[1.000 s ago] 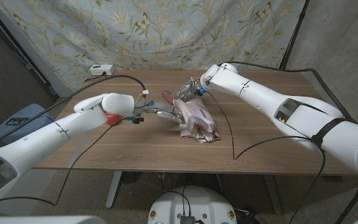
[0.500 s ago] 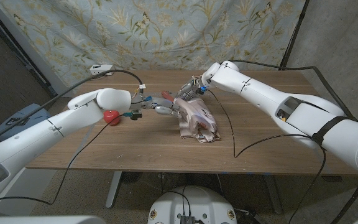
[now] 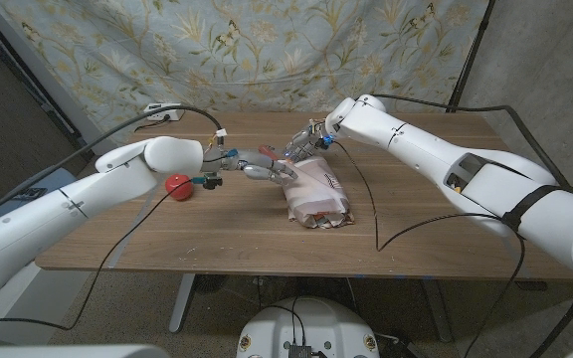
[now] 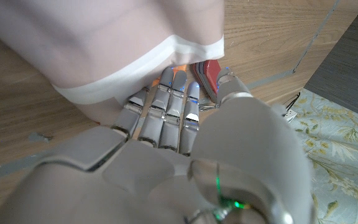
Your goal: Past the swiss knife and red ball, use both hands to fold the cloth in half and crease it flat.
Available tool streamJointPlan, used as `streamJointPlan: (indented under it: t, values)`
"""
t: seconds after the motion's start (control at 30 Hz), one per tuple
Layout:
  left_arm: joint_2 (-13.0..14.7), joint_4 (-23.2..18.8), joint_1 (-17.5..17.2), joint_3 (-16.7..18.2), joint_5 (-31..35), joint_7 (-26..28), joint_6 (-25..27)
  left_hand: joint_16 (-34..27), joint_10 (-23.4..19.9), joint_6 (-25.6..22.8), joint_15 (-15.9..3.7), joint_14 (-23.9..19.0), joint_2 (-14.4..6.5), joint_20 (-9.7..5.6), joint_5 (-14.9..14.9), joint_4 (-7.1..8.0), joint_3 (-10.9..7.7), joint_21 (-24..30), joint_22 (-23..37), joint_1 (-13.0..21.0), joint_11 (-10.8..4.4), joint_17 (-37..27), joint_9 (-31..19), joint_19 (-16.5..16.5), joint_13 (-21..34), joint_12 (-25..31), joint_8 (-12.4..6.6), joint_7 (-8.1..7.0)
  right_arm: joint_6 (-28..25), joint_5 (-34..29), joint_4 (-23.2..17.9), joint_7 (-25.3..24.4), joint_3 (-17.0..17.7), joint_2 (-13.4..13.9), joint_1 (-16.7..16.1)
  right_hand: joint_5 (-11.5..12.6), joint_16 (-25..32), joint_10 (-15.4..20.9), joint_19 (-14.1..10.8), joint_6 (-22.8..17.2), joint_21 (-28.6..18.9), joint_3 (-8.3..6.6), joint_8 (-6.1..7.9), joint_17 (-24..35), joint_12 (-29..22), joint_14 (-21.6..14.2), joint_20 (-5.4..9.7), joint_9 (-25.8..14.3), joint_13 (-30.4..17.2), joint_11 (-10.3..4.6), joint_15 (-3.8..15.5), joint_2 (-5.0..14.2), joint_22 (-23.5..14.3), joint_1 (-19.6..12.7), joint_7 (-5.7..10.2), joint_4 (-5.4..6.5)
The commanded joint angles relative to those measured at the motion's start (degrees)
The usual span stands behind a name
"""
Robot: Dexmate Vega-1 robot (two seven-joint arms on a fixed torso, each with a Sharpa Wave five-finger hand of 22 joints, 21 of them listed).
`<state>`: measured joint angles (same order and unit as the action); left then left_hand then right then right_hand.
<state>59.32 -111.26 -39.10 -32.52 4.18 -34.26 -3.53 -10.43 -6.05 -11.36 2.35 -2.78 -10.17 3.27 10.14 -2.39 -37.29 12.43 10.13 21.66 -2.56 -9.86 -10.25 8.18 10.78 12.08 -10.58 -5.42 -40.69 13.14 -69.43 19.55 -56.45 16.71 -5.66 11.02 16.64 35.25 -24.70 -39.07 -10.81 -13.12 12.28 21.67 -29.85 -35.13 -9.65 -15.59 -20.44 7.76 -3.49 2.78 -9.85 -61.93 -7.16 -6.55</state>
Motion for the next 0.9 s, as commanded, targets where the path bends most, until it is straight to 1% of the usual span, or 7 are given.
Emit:
streamJointPlan:
  t: [0.03, 0.17, 0.33, 0.37, 0.47, 0.77, 0.9]
  values:
    - [-1.5, 0.3, 0.7, -0.2, 0.4, 1.2, -1.8, -0.3, -0.4, -0.3, 0.05, -0.3, -0.2, -0.02, -0.1, -0.13, -0.08, -0.1, 0.2, 0.7, 0.13, -0.2, -0.1, 0.2, 0.1, 0.0, 0.00, -0.41, -1.1, 0.5, -2.7, 0.0, 0.3, 1.5, -0.3, -0.2, -0.1, -0.6, 0.1, 0.7, 0.0, 0.19, -0.12, 0.1, 0.5, 0.5, -0.27, -0.2, 0.1, 0.42, -0.25, 0.16, -0.1, 0.6, -0.04, 0.00]
    - [-3.0, 2.0, 1.9, -1.3, 0.9, 0.8, -3.0, -0.3, -0.4, -0.2, 0.02, -0.3, -0.2, -0.01, -0.1, -0.19, -0.10, -0.1, 0.2, 0.8, 0.09, -0.2, -0.1, 0.3, 0.1, -0.1, 0.02, -0.45, -1.1, 0.7, -3.2, -0.3, 0.6, 1.7, -0.5, -0.3, -0.1, -0.8, 0.3, 0.9, 0.1, 0.26, -0.15, 0.1, 0.7, 0.8, -0.44, -0.3, 0.1, 0.53, -0.50, 0.34, -0.1, 0.7, -0.29, 0.00]
    - [-5.3, 4.9, 3.8, -3.2, 1.6, -0.3, -5.2, -0.3, -0.4, -0.2, 0.08, -0.4, -0.2, -0.01, -0.1, -0.26, -0.12, -0.1, 0.2, 0.9, 0.15, -0.1, -0.1, 0.2, 0.1, -0.1, 0.03, -0.49, -0.9, 0.9, -3.3, -0.8, 0.8, 1.7, -0.6, -0.4, -0.2, -1.1, 0.6, 1.6, 0.1, 0.25, -0.37, 0.2, 0.9, 1.3, -0.32, -0.3, 0.1, 0.56, -0.58, 0.70, -0.1, 0.8, -0.39, -0.04]
    - [-5.8, 5.5, 4.0, -3.5, 1.6, -0.4, -5.8, -0.3, -0.4, -0.3, 0.07, -0.4, -0.3, 0.00, -0.1, -0.27, -0.12, -0.1, 0.2, 0.9, 0.16, -0.1, -0.1, 0.2, 0.1, -0.1, 0.00, -0.47, -0.9, 0.9, -3.3, -0.9, 0.8, 1.7, -0.6, -0.4, -0.2, -1.2, 0.6, 1.7, 0.0, 0.27, -0.43, 0.2, 1.1, 1.4, -0.32, -0.2, 0.2, 0.74, -0.68, 0.80, -0.1, 0.8, -0.61, -0.07]
    - [-6.7, 6.9, 4.7, -4.3, 1.4, -1.2, -6.4, -0.2, -0.4, -0.4, 0.09, -0.4, -0.3, 0.04, 0.0, -0.31, -0.13, -0.1, 0.2, 0.9, 0.16, -0.1, -0.1, 0.3, 0.1, -0.1, -0.03, -0.46, -0.8, 0.9, -3.3, -1.1, 0.9, 1.6, -0.6, -0.5, -0.2, -1.6, 0.8, 2.0, 0.1, 0.26, -0.50, 0.2, 1.3, 1.5, -0.26, -0.2, 0.2, 0.77, -0.73, 0.98, -0.1, 0.8, -0.57, -0.09]
    - [-7.3, 9.0, 5.3, -5.3, 0.6, -2.7, -6.2, -0.3, -0.6, -0.4, 0.12, -0.5, -0.3, 0.04, -0.1, -0.11, -0.05, -0.2, 0.2, 0.8, 0.14, -0.2, -0.1, 0.2, 0.1, 0.0, -0.03, -0.34, -0.6, 1.1, -2.3, -1.7, 1.0, 1.1, -0.5, -0.5, -0.3, -1.9, 0.8, 2.4, 0.0, 0.46, -0.61, 0.2, 1.6, 2.2, -0.43, 0.0, 0.2, 1.00, -1.01, 1.12, -0.1, 1.2, -0.53, -0.08]
    - [-7.7, 10.1, 5.6, -6.2, 2.3, -2.5, -5.7, -0.3, -0.7, -0.4, 0.17, -0.6, -0.5, 0.11, -0.1, 0.14, -0.09, -0.2, 0.2, 0.7, 0.19, -0.3, -0.1, 0.1, 0.1, 0.0, -0.02, -0.25, -0.3, 1.2, -1.7, -2.4, 1.3, 0.6, -0.7, -0.6, -0.2, -2.8, 0.8, 2.9, -0.1, 0.63, -0.76, 0.2, 2.1, 2.3, -0.56, 0.1, 0.2, 1.28, -1.23, 1.16, -0.1, 1.4, -0.73, -0.13]
